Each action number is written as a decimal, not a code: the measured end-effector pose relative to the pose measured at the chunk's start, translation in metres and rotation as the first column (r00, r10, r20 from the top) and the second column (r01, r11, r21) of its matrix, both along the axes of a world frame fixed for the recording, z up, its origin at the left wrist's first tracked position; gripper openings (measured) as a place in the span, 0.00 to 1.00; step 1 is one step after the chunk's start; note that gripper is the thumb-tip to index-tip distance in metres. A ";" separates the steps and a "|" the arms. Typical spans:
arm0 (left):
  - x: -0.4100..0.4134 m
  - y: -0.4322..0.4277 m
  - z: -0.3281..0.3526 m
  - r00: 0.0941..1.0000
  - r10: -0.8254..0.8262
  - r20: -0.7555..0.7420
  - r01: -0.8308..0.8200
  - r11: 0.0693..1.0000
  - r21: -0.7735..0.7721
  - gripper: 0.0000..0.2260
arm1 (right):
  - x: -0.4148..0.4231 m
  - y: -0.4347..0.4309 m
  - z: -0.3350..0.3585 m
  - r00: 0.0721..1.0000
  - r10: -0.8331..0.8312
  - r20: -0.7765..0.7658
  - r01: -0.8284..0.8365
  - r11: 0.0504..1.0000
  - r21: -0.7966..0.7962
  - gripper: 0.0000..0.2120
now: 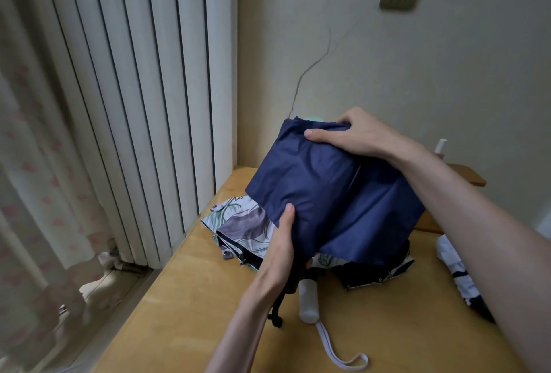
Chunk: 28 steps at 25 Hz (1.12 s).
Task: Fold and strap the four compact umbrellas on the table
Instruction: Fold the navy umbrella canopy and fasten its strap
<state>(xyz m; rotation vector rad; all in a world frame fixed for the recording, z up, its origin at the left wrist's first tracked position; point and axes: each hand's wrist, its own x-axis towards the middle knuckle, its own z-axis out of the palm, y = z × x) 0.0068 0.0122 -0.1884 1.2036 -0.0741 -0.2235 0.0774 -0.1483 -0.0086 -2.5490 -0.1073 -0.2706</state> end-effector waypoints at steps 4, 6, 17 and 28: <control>0.006 0.000 -0.002 0.999 0.042 -0.028 -0.041 0.998 0.042 0.21 | 0.002 0.005 -0.010 0.981 0.005 0.193 0.023 0.990 -0.142 0.23; 0.011 0.002 -0.006 0.998 0.067 -0.005 -0.066 0.995 0.079 0.20 | -0.001 -0.002 -0.010 0.987 0.073 0.144 -0.057 0.992 -0.110 0.22; 0.004 0.000 0.006 0.975 0.074 -0.209 -0.075 0.997 0.003 0.21 | -0.016 -0.002 -0.021 0.922 0.150 0.358 -0.171 0.985 0.026 0.14; -0.008 -0.019 0.005 0.766 -0.008 0.643 -0.374 0.807 0.456 0.43 | -0.019 0.019 -0.001 0.936 -0.236 0.260 0.270 0.957 -0.104 0.17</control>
